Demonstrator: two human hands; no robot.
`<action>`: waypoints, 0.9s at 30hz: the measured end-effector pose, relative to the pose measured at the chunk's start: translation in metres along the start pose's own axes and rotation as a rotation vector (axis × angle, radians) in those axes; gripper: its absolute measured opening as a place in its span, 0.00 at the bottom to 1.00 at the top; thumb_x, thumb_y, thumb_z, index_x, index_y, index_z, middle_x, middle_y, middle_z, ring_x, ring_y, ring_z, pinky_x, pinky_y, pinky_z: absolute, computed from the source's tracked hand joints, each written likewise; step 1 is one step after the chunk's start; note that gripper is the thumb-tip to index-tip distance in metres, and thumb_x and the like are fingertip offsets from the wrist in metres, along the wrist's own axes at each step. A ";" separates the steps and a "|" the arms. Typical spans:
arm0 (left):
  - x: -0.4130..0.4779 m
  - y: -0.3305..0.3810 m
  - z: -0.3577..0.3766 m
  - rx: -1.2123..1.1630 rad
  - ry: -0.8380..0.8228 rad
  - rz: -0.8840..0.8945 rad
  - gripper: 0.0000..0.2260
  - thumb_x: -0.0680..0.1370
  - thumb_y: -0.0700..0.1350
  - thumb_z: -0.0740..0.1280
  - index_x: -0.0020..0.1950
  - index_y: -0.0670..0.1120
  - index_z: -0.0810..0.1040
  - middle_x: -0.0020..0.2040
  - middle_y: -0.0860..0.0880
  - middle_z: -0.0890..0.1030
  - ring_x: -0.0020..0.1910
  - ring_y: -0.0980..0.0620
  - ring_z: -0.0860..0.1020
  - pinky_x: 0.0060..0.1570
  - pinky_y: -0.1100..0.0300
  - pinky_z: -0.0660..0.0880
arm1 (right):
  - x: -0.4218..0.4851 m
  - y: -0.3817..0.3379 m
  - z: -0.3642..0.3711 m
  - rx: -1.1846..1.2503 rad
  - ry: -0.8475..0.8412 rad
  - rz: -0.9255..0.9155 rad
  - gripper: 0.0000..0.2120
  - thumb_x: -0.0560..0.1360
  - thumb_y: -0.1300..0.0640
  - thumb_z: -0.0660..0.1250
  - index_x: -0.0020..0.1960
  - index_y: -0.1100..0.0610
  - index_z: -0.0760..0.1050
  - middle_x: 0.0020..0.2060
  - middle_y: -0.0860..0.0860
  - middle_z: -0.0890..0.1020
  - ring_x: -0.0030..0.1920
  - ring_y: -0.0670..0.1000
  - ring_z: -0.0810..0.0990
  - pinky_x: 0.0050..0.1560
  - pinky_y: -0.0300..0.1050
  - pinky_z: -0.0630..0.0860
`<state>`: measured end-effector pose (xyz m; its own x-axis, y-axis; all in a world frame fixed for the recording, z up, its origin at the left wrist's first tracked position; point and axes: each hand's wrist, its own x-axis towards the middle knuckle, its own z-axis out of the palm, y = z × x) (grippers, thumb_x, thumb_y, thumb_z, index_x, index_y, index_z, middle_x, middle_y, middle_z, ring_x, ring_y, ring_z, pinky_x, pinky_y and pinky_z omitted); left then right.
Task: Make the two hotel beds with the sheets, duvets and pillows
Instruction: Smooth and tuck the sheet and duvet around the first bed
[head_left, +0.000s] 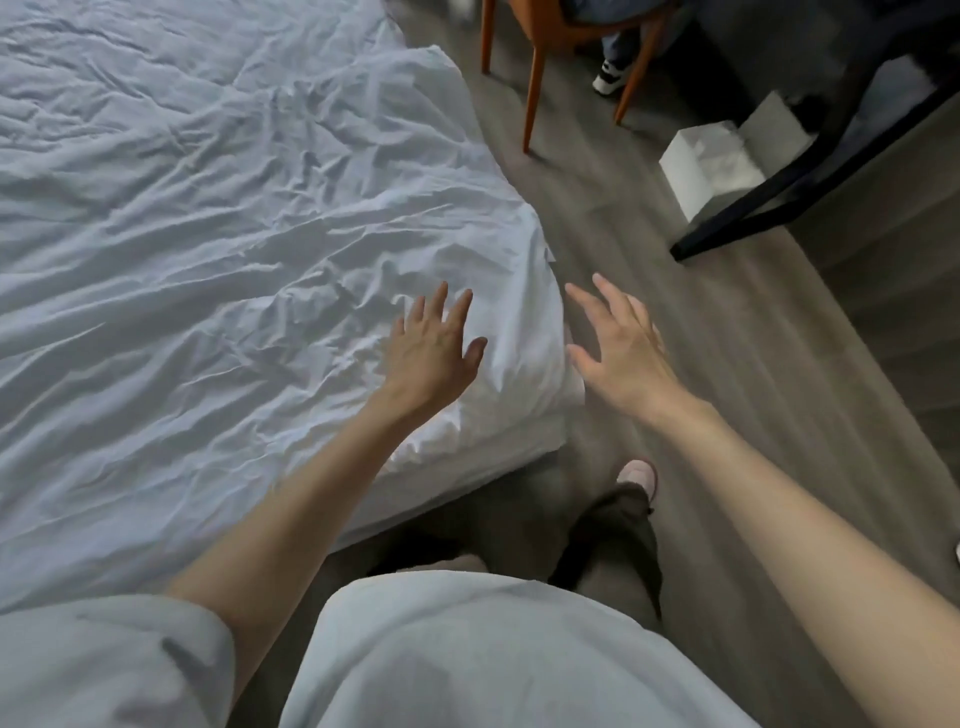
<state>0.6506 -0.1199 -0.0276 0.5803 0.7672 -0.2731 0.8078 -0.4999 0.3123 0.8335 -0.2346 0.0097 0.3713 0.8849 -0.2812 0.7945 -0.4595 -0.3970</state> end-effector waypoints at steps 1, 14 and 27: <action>0.011 0.013 0.005 -0.010 0.015 -0.039 0.28 0.82 0.56 0.57 0.79 0.51 0.53 0.79 0.45 0.52 0.77 0.42 0.52 0.74 0.44 0.54 | 0.014 0.016 -0.008 0.000 -0.017 -0.028 0.31 0.79 0.52 0.63 0.78 0.46 0.54 0.79 0.50 0.51 0.77 0.53 0.49 0.76 0.57 0.52; 0.116 0.166 0.006 -0.126 0.225 -0.502 0.29 0.81 0.56 0.57 0.79 0.49 0.53 0.79 0.44 0.52 0.77 0.44 0.52 0.73 0.47 0.56 | 0.162 0.143 -0.144 -0.078 -0.228 -0.438 0.31 0.80 0.52 0.62 0.78 0.42 0.52 0.79 0.46 0.48 0.77 0.51 0.47 0.76 0.59 0.49; 0.221 0.161 0.023 -0.307 0.205 -0.792 0.30 0.81 0.56 0.57 0.79 0.51 0.49 0.80 0.45 0.48 0.78 0.44 0.50 0.72 0.47 0.56 | 0.313 0.138 -0.151 -0.166 -0.402 -0.621 0.36 0.79 0.54 0.64 0.77 0.36 0.47 0.79 0.47 0.46 0.77 0.54 0.49 0.74 0.60 0.58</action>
<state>0.9119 -0.0400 -0.0585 -0.1939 0.9151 -0.3535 0.8852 0.3185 0.3391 1.1320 -0.0097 -0.0016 -0.3462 0.8669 -0.3585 0.8742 0.1595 -0.4585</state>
